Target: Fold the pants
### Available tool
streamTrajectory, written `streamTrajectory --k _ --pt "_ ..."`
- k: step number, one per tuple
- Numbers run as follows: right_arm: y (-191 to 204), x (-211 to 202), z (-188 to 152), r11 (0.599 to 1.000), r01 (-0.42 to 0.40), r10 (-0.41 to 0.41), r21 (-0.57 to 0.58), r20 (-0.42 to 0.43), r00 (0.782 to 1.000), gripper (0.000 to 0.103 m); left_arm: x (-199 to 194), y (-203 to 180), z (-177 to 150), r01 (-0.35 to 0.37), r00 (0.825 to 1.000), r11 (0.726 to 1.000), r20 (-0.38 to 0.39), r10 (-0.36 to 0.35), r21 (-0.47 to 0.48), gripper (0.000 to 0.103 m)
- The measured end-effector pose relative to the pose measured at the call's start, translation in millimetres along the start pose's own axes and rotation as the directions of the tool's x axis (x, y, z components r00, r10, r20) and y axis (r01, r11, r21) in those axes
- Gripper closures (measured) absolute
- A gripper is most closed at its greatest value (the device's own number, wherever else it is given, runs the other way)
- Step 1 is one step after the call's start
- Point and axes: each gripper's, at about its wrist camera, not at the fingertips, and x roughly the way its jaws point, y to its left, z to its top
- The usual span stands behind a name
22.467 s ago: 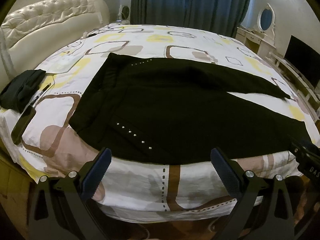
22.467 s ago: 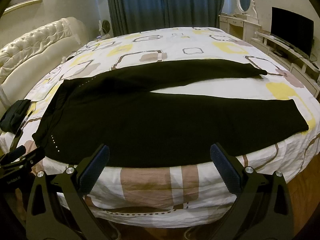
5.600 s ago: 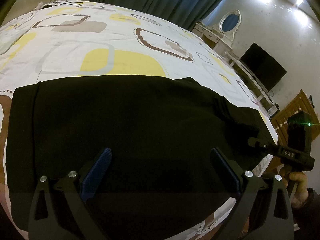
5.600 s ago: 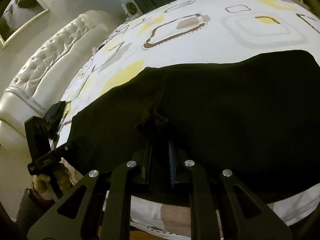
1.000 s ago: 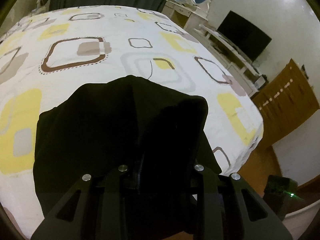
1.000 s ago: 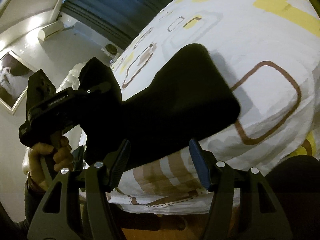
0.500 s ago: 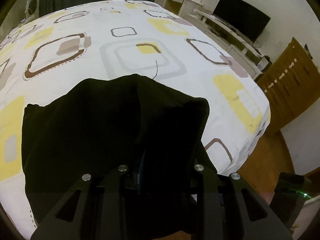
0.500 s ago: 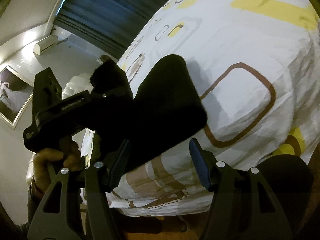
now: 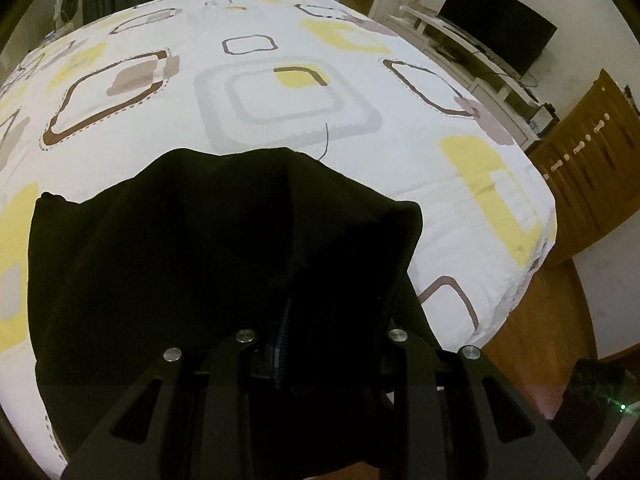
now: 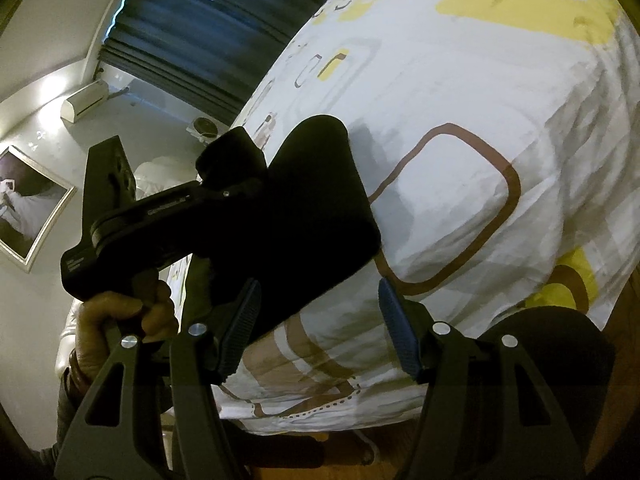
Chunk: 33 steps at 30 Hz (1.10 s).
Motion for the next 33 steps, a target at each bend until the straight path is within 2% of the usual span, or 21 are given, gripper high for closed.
streamTrajectory --k 11,18,21,25,28,30,33 --pt "-7.1 -3.3 0.4 1.000 -0.001 0.001 0.018 0.007 1.000 0.042 11.0 -8.0 1.4 -0.035 0.999 0.999 -0.017 0.035 0.010 0.075" --pt "-10.6 -9.5 2.2 1.000 0.001 -0.001 0.027 0.024 1.000 0.042 14.4 -12.9 2.1 -0.022 1.000 1.000 -0.016 0.022 0.000 0.052" --pt "-13.2 -15.0 4.3 0.999 0.004 -0.005 0.032 0.035 0.999 0.042 14.2 -15.8 1.6 -0.022 1.000 1.000 -0.010 0.022 0.003 0.048" --pt "-16.8 -20.1 11.3 0.999 0.013 -0.015 0.039 0.050 0.999 0.042 9.9 -16.3 0.1 0.005 1.000 1.000 0.006 -0.005 0.003 0.045" --pt "-17.3 -20.7 18.1 0.999 0.014 -0.016 0.042 0.059 0.998 0.042 4.4 -16.6 -0.2 0.062 0.998 0.998 0.027 -0.062 -0.008 0.038" --pt "-16.2 -20.5 20.9 0.999 0.015 -0.018 0.041 0.062 0.998 0.042 0.3 -21.8 0.1 0.089 0.995 0.996 0.046 -0.090 0.011 0.034" --pt "-13.7 -19.5 25.6 0.999 0.020 -0.022 0.033 0.061 0.998 0.042 -6.8 -29.6 1.1 0.125 0.989 0.991 0.072 -0.129 0.051 0.034"
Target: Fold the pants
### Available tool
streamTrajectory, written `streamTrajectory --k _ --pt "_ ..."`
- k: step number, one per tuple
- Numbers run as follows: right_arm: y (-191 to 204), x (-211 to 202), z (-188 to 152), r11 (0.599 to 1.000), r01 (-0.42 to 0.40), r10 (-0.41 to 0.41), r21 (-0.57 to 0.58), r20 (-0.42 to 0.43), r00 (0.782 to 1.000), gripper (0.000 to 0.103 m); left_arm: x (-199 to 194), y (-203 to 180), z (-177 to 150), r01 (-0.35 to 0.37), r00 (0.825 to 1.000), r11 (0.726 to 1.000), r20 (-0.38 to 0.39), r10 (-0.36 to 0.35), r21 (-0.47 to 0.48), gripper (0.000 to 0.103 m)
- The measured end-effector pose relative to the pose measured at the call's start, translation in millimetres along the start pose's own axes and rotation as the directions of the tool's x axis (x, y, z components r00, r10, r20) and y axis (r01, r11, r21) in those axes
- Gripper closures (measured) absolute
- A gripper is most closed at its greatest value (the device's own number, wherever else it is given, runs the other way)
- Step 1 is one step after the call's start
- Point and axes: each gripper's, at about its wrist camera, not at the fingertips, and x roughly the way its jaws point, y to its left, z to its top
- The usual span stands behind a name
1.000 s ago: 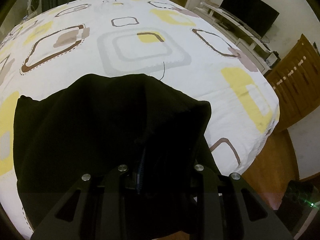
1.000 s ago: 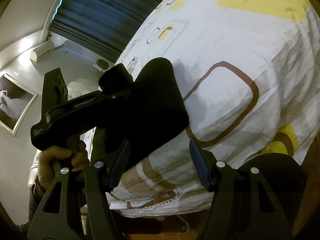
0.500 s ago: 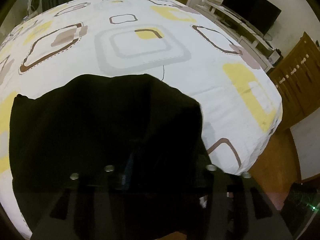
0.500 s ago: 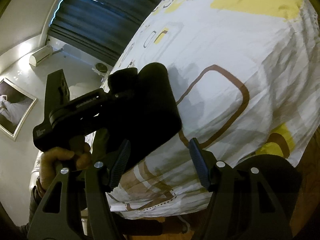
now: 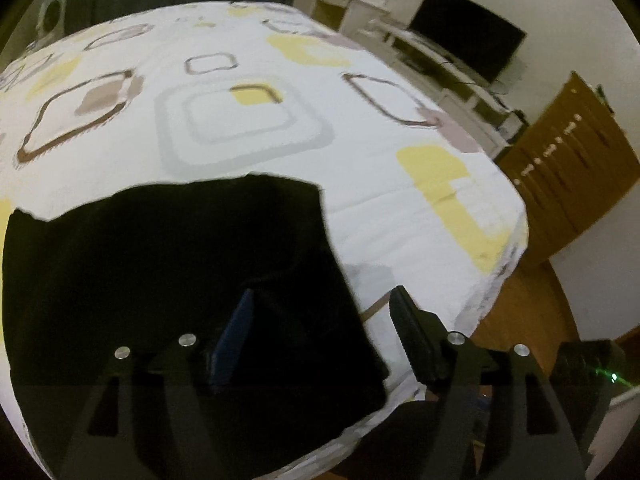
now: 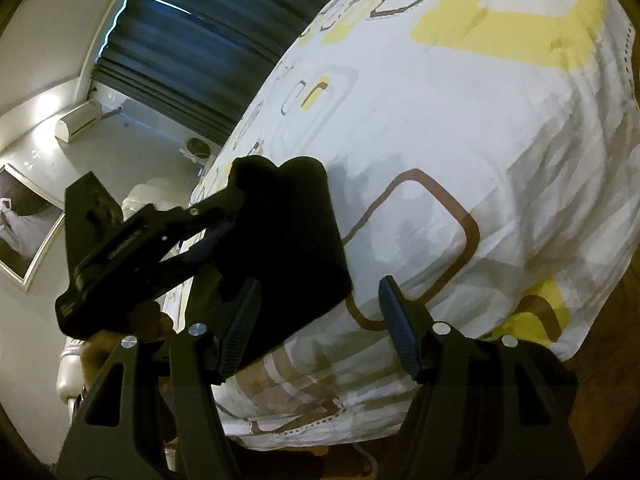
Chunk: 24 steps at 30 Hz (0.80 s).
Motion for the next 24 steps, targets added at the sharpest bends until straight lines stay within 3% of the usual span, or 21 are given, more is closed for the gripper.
streamTrajectory --k 6,12,17,24 --pt "12.2 5.7 8.8 1.000 -0.003 0.003 -0.028 0.001 1.000 0.041 -17.3 8.1 0.1 0.033 0.998 0.999 0.047 -0.032 -0.018 0.034" --pt "33.0 22.1 22.2 0.995 0.022 -0.023 -0.098 -0.006 1.000 0.034 -43.3 38.9 -10.4 -0.097 0.989 0.995 0.108 0.097 0.000 0.032" --pt "54.5 45.5 16.4 0.980 0.065 -0.076 -0.186 -0.055 0.996 0.033 -54.0 80.4 -29.7 -0.188 0.977 0.982 0.095 0.189 -0.022 0.031" --pt "66.5 70.7 9.7 0.959 0.140 -0.149 -0.246 -0.018 0.989 0.027 -60.6 120.7 -50.4 -0.203 0.974 0.975 0.086 0.210 -0.086 0.031"
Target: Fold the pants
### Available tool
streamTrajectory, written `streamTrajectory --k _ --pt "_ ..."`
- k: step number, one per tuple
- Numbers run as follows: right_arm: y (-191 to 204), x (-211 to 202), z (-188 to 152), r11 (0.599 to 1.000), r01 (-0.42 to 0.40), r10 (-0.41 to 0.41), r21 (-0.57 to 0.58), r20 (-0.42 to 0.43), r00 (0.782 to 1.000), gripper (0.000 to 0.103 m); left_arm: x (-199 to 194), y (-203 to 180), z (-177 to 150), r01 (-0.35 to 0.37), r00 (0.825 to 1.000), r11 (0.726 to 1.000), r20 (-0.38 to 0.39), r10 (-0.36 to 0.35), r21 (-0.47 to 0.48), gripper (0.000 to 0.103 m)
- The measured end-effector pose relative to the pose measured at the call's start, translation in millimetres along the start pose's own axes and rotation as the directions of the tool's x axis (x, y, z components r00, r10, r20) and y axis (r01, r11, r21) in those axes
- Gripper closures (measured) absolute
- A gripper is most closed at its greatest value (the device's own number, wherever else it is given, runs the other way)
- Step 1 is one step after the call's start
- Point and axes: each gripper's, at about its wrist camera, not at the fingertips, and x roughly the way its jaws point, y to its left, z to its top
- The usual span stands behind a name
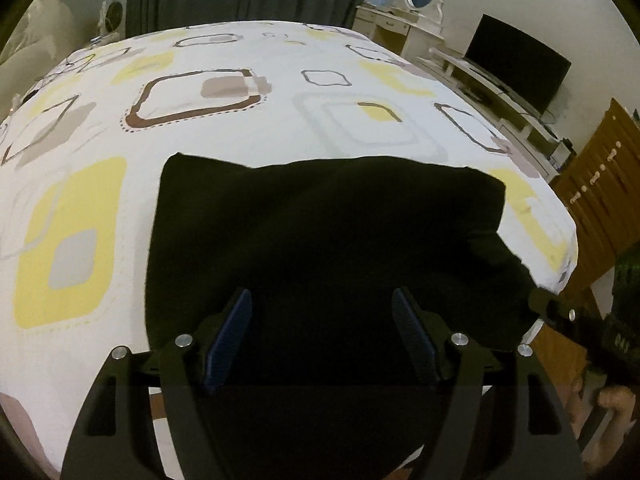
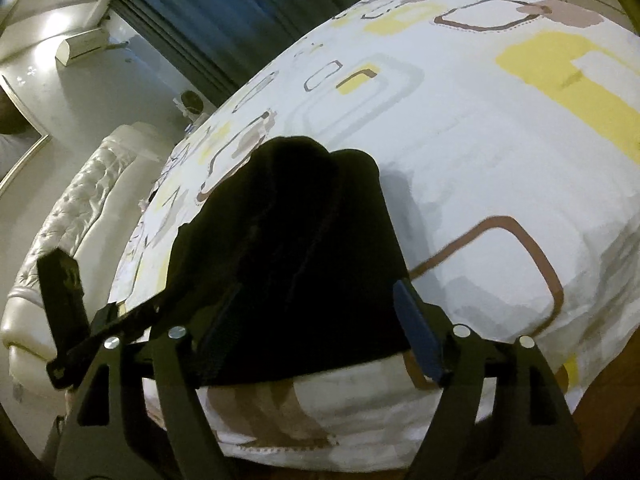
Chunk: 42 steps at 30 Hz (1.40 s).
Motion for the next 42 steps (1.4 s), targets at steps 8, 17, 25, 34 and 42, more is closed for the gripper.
streamTrajectory --k 8,17,25,34,42 --pt "19.5 -8.0 -1.8 0.999 -0.016 0.017 -0.031 0.016 1.000 0.027 -12.7 7.2 -6.3 0.021 0.999 1.000 0.046 -0.021 -0.010 0.031" --pt "45.9 21.6 -5.2 0.984 0.108 -0.111 -0.141 -0.011 0.994 0.050 -7.8 9.2 -8.7 0.029 0.999 0.999 0.043 -0.029 -0.017 0.028" --pt "20.0 18.5 -4.3 1.000 0.019 -0.020 -0.013 -0.016 1.000 0.080 -11.7 11.5 -8.0 0.071 0.996 0.997 0.049 -0.069 -0.040 0.028" --pt "-35.5 8.1 -4.8 0.972 -0.053 0.054 0.228 0.000 0.999 0.084 -7.1 13.8 -16.4 0.070 0.996 0.997 0.053 -0.069 -0.014 0.028" --pt "-3.5 -23.4 22.6 0.993 0.007 -0.018 0.119 0.095 0.995 0.069 -5.1 15.2 -17.3 0.061 0.997 0.998 0.055 -0.060 -0.007 0.027"
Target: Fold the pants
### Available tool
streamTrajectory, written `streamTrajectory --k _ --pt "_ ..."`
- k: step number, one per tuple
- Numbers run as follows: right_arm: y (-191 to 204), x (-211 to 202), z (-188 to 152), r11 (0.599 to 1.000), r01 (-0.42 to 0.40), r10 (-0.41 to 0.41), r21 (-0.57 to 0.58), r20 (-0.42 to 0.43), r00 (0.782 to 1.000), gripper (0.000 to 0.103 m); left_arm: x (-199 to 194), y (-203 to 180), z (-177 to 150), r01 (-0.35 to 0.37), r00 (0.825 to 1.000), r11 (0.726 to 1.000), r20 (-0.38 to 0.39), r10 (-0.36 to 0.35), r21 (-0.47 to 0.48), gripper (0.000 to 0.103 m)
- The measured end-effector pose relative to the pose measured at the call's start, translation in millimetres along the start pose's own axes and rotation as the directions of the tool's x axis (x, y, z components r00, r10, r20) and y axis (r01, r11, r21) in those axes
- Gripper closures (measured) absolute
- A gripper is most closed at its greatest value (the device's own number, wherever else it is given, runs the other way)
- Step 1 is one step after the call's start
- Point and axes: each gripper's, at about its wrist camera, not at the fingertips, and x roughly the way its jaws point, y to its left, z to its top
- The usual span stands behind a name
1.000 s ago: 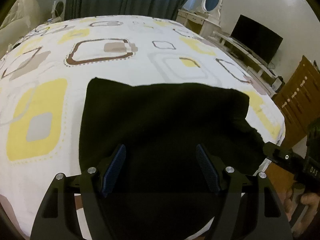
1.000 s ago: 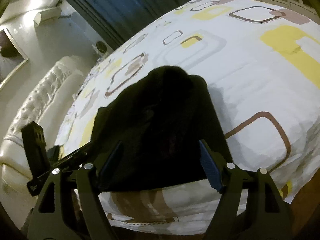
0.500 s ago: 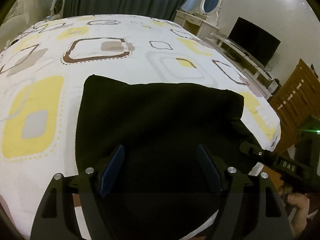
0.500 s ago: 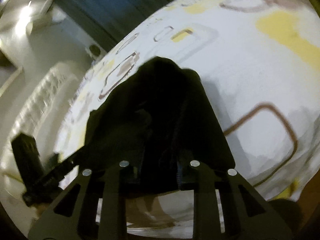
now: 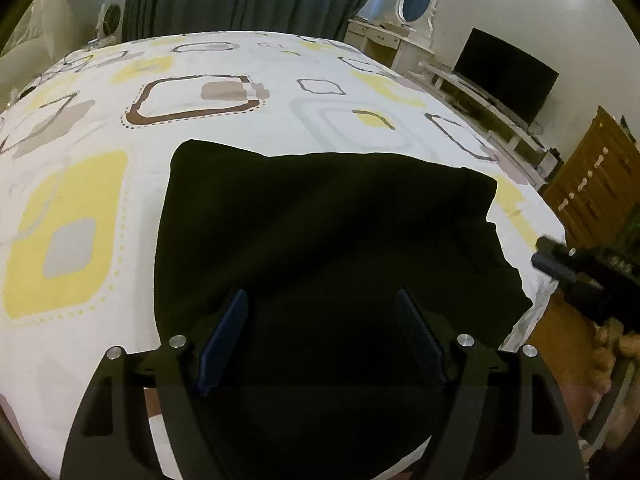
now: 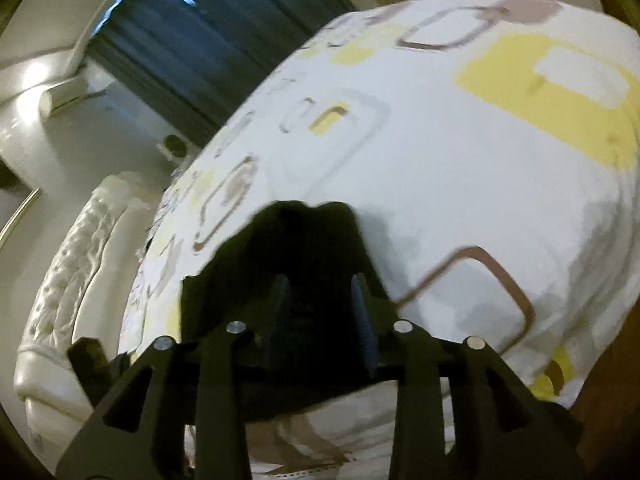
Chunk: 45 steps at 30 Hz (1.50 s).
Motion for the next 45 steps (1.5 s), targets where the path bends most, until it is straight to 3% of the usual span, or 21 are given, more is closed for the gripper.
streamTrajectory --k 3,7,11,17,19,20,22,26,29,36,45 --pt "28.3 11.5 -1.3 0.994 -0.045 0.042 -0.097 -0.032 0.999 0.068 0.3 -0.7 -0.5 -0.004 1.000 1.000 0.000 0.004 0.004 0.027" --pt "54.9 40.2 -10.5 0.979 -0.108 0.084 -0.174 -0.137 0.987 0.068 0.9 -0.9 -1.2 -0.005 1.000 1.000 -0.001 0.005 0.011 0.026" --pt "47.9 60.2 -6.7 0.983 -0.061 0.033 -0.171 -0.161 0.986 0.068 0.8 1.3 -0.8 0.006 1.000 1.000 -0.003 -0.006 0.000 0.026" --pt "11.4 65.0 14.3 0.991 0.077 -0.089 -0.111 -0.105 0.990 0.065 2.0 1.6 -1.3 0.014 1.000 1.000 -0.004 -0.014 0.006 0.025" --pt "-5.4 60.5 23.3 0.994 0.092 -0.097 -0.061 -0.081 0.992 0.052 0.6 2.7 -1.2 0.026 1.000 1.000 -0.003 -0.026 0.005 0.024" --pt "-11.8 57.9 26.4 0.997 0.071 -0.073 -0.033 -0.074 0.995 0.048 -0.4 3.1 -1.2 0.031 1.000 1.000 -0.004 -0.031 0.004 0.024" --pt "-22.2 51.3 32.6 0.999 0.033 -0.033 -0.001 -0.075 0.997 0.032 -2.9 5.2 -0.3 0.047 0.999 0.999 -0.007 -0.047 -0.002 0.024" --pt "-32.1 52.0 37.9 1.000 -0.021 0.020 -0.004 -0.138 0.990 0.022 -12.8 12.4 4.4 0.066 0.998 0.997 -0.001 -0.066 -0.043 0.024" --pt "-40.8 61.9 34.7 0.999 -0.029 0.033 0.020 -0.226 0.974 0.020 -22.7 16.4 7.1 0.046 0.999 0.998 0.011 -0.046 -0.048 0.024" --pt "-70.0 92.3 27.6 0.973 -0.144 0.200 0.181 -0.349 0.915 0.019 -45.9 45.2 11.3 0.037 0.999 0.995 0.023 -0.036 -0.090 0.024" --pt "-66.8 102.8 31.9 0.972 -0.191 0.231 0.136 -0.404 0.885 0.017 -52.3 85.5 10.1 -0.032 0.999 0.995 -0.017 0.030 -0.094 0.024"
